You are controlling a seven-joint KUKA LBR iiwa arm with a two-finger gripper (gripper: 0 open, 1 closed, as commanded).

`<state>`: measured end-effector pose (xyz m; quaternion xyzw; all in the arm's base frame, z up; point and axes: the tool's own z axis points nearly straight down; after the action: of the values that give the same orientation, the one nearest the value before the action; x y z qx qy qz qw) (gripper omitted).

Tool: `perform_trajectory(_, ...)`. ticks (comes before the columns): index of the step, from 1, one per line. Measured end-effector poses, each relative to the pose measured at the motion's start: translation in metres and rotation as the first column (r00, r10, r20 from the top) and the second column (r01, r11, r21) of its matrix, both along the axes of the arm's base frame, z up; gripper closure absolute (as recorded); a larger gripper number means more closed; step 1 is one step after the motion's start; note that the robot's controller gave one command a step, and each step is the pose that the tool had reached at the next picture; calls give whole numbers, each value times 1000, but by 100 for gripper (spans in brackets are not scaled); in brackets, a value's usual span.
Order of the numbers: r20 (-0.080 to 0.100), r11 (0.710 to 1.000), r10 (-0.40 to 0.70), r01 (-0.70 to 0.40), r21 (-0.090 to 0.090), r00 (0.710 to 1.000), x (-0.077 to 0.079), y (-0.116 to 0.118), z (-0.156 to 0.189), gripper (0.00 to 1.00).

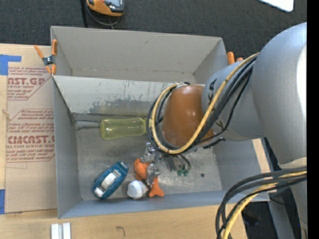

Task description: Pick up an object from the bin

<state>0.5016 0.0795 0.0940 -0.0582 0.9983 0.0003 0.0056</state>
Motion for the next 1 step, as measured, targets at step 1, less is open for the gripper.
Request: perform_trajectory(1, -7, 1000, 1, -1, -1, 1000, -1, 0, 11, 100)
